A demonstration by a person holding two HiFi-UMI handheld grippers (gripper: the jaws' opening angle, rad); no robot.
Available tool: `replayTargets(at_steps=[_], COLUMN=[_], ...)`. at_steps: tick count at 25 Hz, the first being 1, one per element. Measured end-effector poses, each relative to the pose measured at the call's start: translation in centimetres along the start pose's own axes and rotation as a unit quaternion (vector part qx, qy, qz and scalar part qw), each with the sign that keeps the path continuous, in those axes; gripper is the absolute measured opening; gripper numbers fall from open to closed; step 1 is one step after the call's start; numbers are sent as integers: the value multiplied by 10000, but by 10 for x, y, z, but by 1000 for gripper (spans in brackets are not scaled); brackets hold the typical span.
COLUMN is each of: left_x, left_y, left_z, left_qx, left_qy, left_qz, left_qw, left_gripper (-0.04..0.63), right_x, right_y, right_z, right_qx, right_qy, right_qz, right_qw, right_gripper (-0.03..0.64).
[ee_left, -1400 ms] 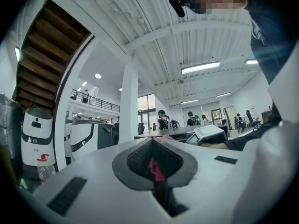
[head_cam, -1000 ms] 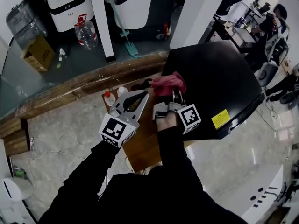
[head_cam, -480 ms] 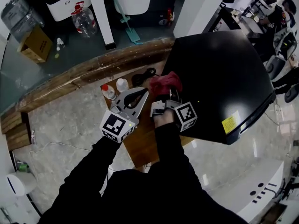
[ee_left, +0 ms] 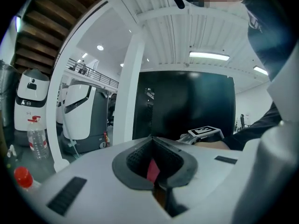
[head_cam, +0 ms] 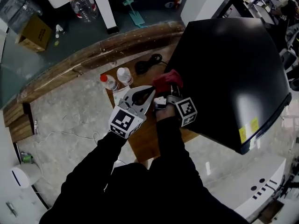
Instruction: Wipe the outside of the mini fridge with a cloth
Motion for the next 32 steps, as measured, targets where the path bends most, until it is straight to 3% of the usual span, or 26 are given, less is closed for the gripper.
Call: replayTargets(at_steps=[11,21,27,32], left_x=[8,-11,-27,-55], left_y=[2,-5,-16,-30], left_z=[-61,-71,-63,-33], left_qx=[-491,-598,-506,-345], left_qy=[458,519,407,148], left_qz=[0,156,196,230], left_qw=[9977,9967,9977,9990], left_gripper=[5,5,5,6], right_x=[32,40,28,-26], right_y=[-85,-131,-115,-38], right_z=[-10,-17,-22,-43], right_qx=[152,44,-950,-1647], right_qy=[157,245,526,883], right_qz=[-592,-1033,-690,216], right_qw=[9980,9943,9917,9821], right_gripper=[57,55,48,48])
Point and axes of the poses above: the fingertips, and each gripper's own axes: x forward along the fingers, y to its left, z out of its top, the point moved 5 cm from there along -x, backward along the fingers, and after that the axes turned 11 degrees about -z, right-handed, at the moved point
